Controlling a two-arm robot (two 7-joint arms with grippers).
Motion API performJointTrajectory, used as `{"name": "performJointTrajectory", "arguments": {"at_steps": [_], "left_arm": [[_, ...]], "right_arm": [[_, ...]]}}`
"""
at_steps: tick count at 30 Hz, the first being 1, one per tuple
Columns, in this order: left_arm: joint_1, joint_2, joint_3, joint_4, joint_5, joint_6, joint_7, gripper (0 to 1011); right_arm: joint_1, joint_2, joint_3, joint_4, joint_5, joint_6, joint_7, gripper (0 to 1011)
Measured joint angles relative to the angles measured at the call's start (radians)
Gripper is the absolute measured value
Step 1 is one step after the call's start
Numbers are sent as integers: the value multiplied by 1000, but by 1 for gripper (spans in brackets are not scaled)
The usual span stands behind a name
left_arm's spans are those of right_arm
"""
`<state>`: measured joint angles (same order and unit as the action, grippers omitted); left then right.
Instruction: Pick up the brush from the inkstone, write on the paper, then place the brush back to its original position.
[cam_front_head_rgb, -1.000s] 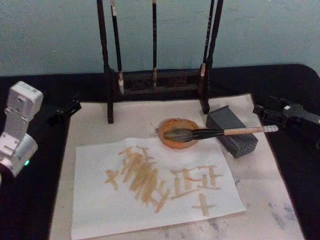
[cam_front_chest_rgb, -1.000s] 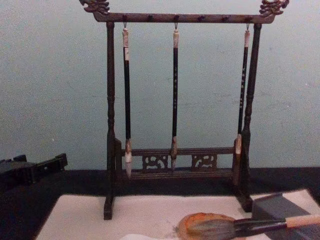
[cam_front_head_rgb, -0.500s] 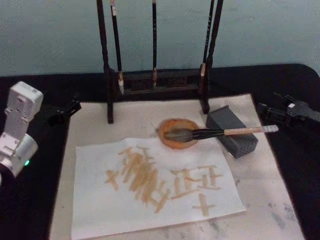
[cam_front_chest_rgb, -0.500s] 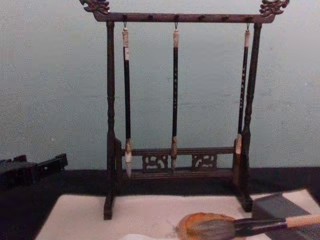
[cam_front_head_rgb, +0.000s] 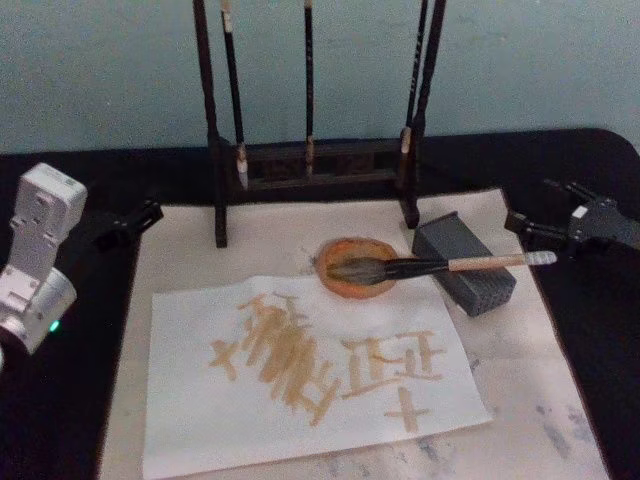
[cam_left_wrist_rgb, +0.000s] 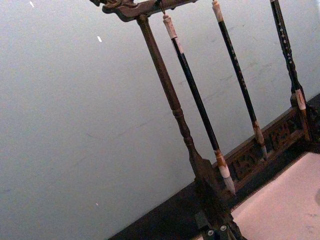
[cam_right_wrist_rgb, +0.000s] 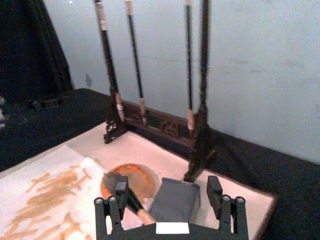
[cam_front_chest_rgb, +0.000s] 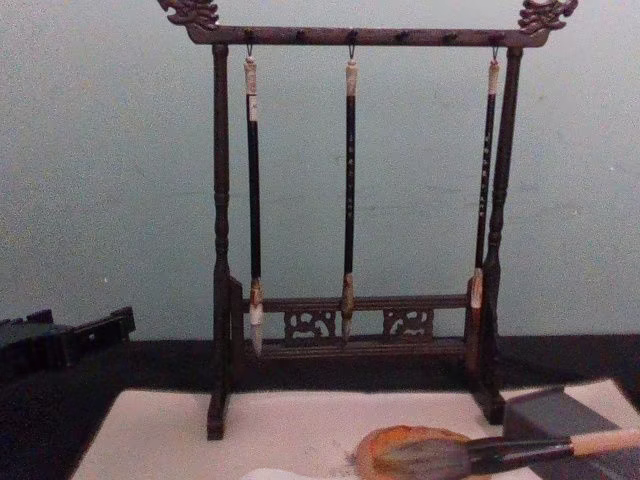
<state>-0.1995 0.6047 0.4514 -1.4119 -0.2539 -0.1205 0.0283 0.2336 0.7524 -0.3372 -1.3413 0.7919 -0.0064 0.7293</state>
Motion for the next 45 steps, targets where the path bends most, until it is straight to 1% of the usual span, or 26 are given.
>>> {"name": "performJointTrajectory", "arguments": {"at_steps": [2, 3, 6, 7, 11, 15, 16, 19, 20, 25, 28, 31, 40, 45], "left_arm": [[0, 0, 0, 0, 0, 0, 0, 1002], [0, 0, 0, 0, 0, 0, 0, 1002], [0, 0, 0, 0, 0, 0, 0, 1000], [0, 0, 0, 0, 0, 0, 0, 1000], [0, 0, 0, 0, 0, 0, 0, 1002], [0, 0, 0, 0, 0, 0, 0, 1002], [0, 0, 0, 0, 0, 0, 0, 1002], [0, 0, 0, 0, 0, 0, 0, 1002], [0, 0, 0, 0, 0, 0, 0, 1002], [0, 0, 0, 0, 0, 0, 0, 1002], [0, 0, 0, 0, 0, 0, 0, 1002], [0, 0, 0, 0, 0, 0, 0, 1000], [0, 0, 0, 0, 0, 0, 0, 1002], [0, 0, 0, 0, 0, 0, 0, 1002]], "right_arm": [[-17, 8, 2, -33, -12, -7, -13, 1008], [-32, 13, 3, -63, -27, -12, -24, 1008], [-51, 21, 3, -105, -48, -19, -36, 1008], [-62, 25, 1, -134, -65, -24, -43, 1008], [-86, 30, -9, -200, -112, -34, -59, 1008], [-97, 31, -16, -237, -147, -39, -70, 1008], [-102, 31, -21, -252, -163, -40, -76, 1008], [-109, 29, -27, -272, -186, -41, -82, 1008], [-112, 26, -32, -282, -200, -42, -85, 1008], [-116, 12, -53, -307, -248, -43, -86, 1008], [-111, 0, -69, -309, -262, -44, -74, 1008], [-107, -10, -80, -309, -270, -47, -62, 1008], [-83, -50, -131, -283, -300, -63, -24, 1008], [-82, -57, -142, -279, -308, -65, -24, 1008]]}}
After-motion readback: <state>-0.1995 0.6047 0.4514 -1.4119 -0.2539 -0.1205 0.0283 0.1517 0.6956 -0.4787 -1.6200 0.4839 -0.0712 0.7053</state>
